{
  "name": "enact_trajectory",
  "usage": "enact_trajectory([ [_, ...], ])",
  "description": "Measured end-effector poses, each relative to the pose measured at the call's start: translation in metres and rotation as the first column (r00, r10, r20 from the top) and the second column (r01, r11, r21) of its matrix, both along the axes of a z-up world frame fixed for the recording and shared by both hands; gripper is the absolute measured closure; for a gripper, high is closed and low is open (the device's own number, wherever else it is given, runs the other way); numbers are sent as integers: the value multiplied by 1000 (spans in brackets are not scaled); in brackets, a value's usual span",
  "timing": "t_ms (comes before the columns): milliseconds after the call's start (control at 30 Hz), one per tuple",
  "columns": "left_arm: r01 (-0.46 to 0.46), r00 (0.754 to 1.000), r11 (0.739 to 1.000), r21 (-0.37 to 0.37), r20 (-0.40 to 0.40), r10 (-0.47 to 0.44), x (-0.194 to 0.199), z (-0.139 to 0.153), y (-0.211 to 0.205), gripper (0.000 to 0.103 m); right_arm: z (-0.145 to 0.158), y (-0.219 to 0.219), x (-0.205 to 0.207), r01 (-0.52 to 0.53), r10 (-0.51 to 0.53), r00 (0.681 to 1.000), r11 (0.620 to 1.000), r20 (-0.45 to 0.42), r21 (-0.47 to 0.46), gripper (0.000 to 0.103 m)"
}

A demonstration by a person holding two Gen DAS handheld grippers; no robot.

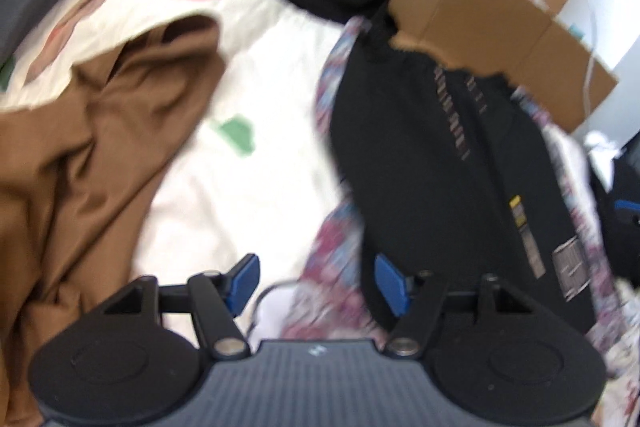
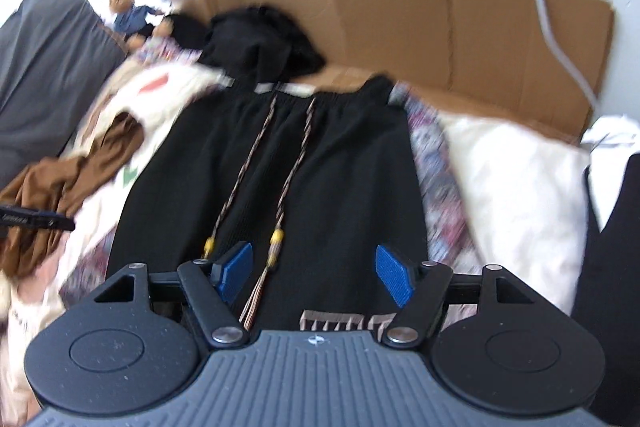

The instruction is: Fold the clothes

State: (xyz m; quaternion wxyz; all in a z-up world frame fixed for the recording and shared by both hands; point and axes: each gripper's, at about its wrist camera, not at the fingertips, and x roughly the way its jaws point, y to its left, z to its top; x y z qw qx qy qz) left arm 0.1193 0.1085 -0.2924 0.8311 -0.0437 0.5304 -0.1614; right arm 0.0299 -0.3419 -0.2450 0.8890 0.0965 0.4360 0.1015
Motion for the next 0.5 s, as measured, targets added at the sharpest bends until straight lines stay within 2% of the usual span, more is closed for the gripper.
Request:
enact_trajectory([
  [67, -11, 1000, 1000, 10, -16, 11, -3, -9, 5, 38, -8, 9, -2, -26, 26, 999, 1000, -24, -4, 30],
  [167, -3, 999, 1000, -16, -35, 2, -9, -18, 8, 38, -16, 20, -6, -55, 55, 998, 998, -44, -7, 30],
  [267, 47, 998, 999, 18, -30, -47, -13, -23, 0, 38, -20, 26, -10, -68, 68, 996, 998, -55, 2, 30],
  [367, 58, 998, 997, 51, -38, -56, -15, -30, -3, 38, -22, 29, -12, -80, 80, 995, 997, -58, -4, 30],
  [433, 33, 999, 997, 63, -45, -31, -17, -35, -2, 53, -23, 29, -15, -78, 77, 995, 997, -64, -13, 30],
  [500, 14, 998, 998, 60, -57, -11, -21, -38, 1, 81, -26, 25, -17, -68, 67, 995, 998, -77, -13, 30],
])
